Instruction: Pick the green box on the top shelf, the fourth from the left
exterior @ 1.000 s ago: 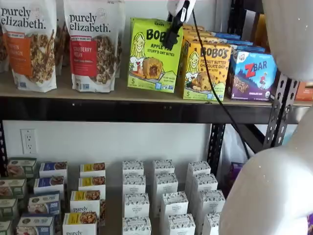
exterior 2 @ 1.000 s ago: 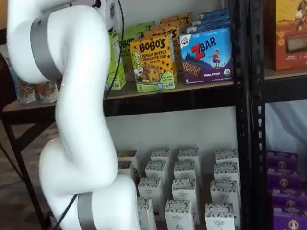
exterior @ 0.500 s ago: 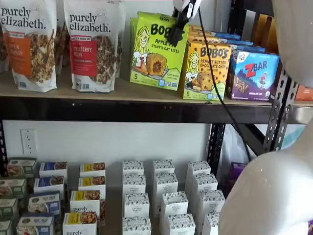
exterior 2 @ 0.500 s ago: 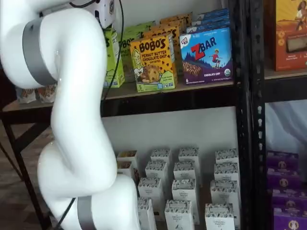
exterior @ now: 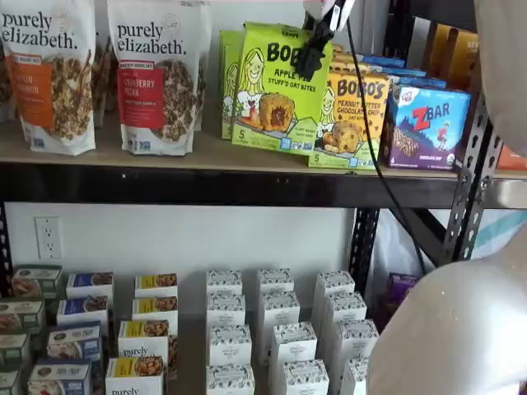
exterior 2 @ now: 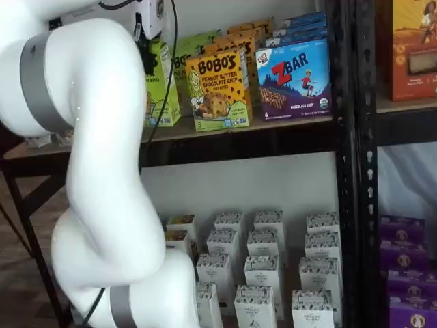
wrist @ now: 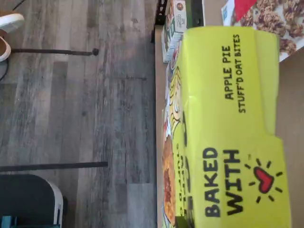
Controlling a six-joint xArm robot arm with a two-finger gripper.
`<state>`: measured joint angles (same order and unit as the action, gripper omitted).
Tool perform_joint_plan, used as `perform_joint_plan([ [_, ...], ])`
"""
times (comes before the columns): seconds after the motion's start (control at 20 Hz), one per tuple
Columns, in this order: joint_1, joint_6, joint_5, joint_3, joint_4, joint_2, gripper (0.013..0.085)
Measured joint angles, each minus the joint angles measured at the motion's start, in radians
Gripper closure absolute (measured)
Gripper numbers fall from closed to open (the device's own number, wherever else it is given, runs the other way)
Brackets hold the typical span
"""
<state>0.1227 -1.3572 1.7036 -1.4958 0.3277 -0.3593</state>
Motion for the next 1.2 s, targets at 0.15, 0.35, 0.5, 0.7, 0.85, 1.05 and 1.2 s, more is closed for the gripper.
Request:
perform_joint_plan([
  [0.15,-0.002,-0.004,0.0,0.014,-0.009,-0.014,0.073],
  [0.35,-0.003,-0.011,-0.007,0.042,-0.025,-0.036,0.073],
  [0.5,-0.008,-0.018,-0.009,0.064,-0.03,-0.053,0.073],
  [0.7,-0.016,-0.028,-0.009,0.089,-0.031,-0.072,0.073],
  [0.85,-0.026,-0.039,-0.011,0.117,-0.034,-0.094,0.073],
  [1.05,-0.041,-0.055,-0.008,0.141,-0.034,-0.113,0.073],
  [1.2,-0.051,-0.066,-0.005,0.154,-0.035,-0.124,0.073],
])
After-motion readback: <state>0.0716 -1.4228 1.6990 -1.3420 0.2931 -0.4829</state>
